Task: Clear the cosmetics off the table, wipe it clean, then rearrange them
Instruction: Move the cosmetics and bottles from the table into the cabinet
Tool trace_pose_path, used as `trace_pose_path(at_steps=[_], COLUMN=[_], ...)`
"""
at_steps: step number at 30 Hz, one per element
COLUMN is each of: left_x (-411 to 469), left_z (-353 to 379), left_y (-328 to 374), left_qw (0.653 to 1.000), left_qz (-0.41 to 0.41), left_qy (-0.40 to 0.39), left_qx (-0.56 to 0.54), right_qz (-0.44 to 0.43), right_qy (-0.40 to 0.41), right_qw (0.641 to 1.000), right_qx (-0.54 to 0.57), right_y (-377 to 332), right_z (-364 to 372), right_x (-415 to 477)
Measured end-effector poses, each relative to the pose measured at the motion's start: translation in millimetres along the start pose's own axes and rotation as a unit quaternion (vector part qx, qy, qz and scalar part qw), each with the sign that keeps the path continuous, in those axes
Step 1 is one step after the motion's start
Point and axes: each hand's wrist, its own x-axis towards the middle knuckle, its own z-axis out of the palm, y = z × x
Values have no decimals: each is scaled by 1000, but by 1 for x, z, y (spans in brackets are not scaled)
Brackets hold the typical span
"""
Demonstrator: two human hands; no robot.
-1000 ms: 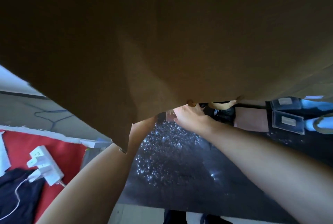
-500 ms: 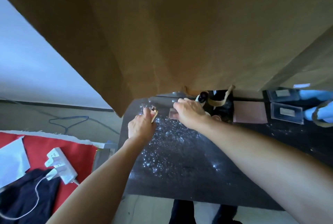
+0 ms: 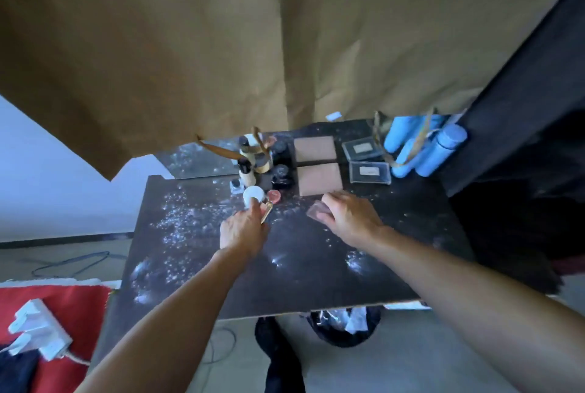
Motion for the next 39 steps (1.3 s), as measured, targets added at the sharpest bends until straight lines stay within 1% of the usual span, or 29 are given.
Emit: trace_pose_path(at_steps=[4, 7, 10, 15, 19, 22, 25, 31, 35, 39], left_x=[-33, -57, -75, -85, -73, -53, -27, 22, 56, 86], left_z=[16, 26, 34, 42, 56, 74, 97, 143, 181, 221], left_y=[101, 176, 241, 326, 375, 406, 435, 486, 507, 514], left_qw=[999, 995, 990, 980, 975, 972, 971, 966, 970, 974], left_qz=[54, 100, 139, 195, 211, 197, 161, 84, 41, -32], left_qy=[-4, -6, -15, -39, -71, -113, -154, -205, -208, -188], left_qx=[-4, -17, -20, -19, -24, -54, -85, -131, -122, -123], right_qz=[55, 101, 160, 282, 355, 392, 422, 449, 446, 414], right_qy=[40, 61, 55, 45, 33, 13, -4, -29, -35, -41], right_qw=[998, 993, 985, 957, 934, 920, 907, 890, 886, 894], right_qx=[9, -9, -24, -51, -25, -9, 15, 72, 124, 166], right_y=[72, 126, 174, 238, 282, 314, 347, 408, 439, 466], right_z=[-29, -52, -73, -89, -85, -79, -69, -33, -3, 28], right_x=[-91, -154, -205, -257, -275, -274, -262, -228, -214, -198])
